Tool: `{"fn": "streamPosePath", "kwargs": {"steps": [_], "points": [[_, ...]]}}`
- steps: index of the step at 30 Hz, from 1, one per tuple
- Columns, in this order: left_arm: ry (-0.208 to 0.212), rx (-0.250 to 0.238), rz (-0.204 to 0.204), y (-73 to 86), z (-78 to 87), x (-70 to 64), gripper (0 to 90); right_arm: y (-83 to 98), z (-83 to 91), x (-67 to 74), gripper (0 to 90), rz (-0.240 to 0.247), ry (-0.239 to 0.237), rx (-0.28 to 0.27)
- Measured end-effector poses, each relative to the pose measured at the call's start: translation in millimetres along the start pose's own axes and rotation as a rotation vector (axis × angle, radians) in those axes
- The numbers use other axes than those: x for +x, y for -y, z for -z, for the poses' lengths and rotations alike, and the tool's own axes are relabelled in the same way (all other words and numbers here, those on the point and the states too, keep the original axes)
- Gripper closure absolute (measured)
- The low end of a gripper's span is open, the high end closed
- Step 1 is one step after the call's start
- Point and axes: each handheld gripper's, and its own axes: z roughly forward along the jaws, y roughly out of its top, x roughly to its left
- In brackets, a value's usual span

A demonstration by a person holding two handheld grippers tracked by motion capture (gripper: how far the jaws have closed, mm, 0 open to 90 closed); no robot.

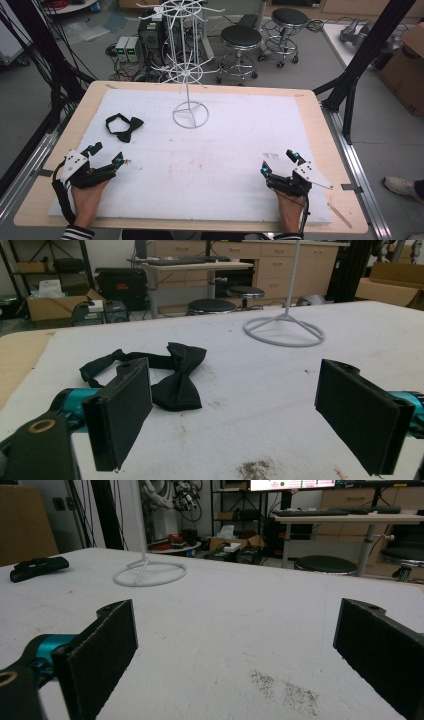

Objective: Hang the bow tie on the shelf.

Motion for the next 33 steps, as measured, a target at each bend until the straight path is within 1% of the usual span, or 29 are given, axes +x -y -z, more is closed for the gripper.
{"fn": "streamPosePath", "kwargs": {"steps": [3, 4, 6, 7, 9, 10, 12, 15, 17, 22, 29, 33], "points": [[0.002, -0.001, -0.002, -0.1, 0.2, -0.1, 15.5, 0.0, 0.0, 0.0, 2.9, 0.0, 0.0, 0.0], [0.002, -0.001, -0.003, -0.1, 0.2, -0.1, 15.5, -0.1, -0.3, -0.6, 2.9, 0.007, 0.0, -0.005], [0.004, -0.004, -0.002, -0.1, 0.3, -0.1, 15.4, 0.0, 0.0, 0.0, 2.9, 0.0, 0.0, 0.0], [0.006, -0.005, -0.001, -0.2, 0.3, -0.1, 15.4, -0.1, -0.3, -0.6, 2.9, 0.007, 0.0, -0.005], [0.008, 0.0, -0.002, -0.7, 0.3, 0.3, 15.3, 0.0, 0.1, -0.1, 3.0, -0.001, 0.0, 0.0], [0.006, 0.007, -0.009, -1.4, 0.5, 0.7, 15.2, -0.1, -0.1, -0.3, 2.9, 0.001, 0.0, -0.003], [0.016, 0.017, -0.023, -4.4, 1.8, 2.1, 15.0, 0.0, 0.0, -0.2, 2.9, -0.001, 0.0, 0.0], [0.035, 0.022, -0.023, -11.6, 4.1, 4.5, 15.0, -0.1, -0.3, -0.5, 2.9, 0.001, 0.001, -0.003], [0.044, 0.028, -0.036, -16.9, 5.6, 6.1, 15.0, -0.2, -0.4, -0.6, 2.9, 0.002, 0.002, -0.002], [0.057, 0.046, -0.053, -29.3, 7.2, 10.3, 15.0, -0.2, -0.4, -0.5, 2.9, -0.001, 0.001, -0.003], [0.08, 0.1, -0.076, -49.1, 5.3, 15.3, 15.0, -0.2, -0.5, -0.3, 2.9, 0.002, 0.0, 0.0], [0.096, 0.14, -0.102, -62.4, 0.4, 17.3, 15.0, -0.2, -0.5, -0.4, 2.9, 0.002, 0.0, 0.0]]}}
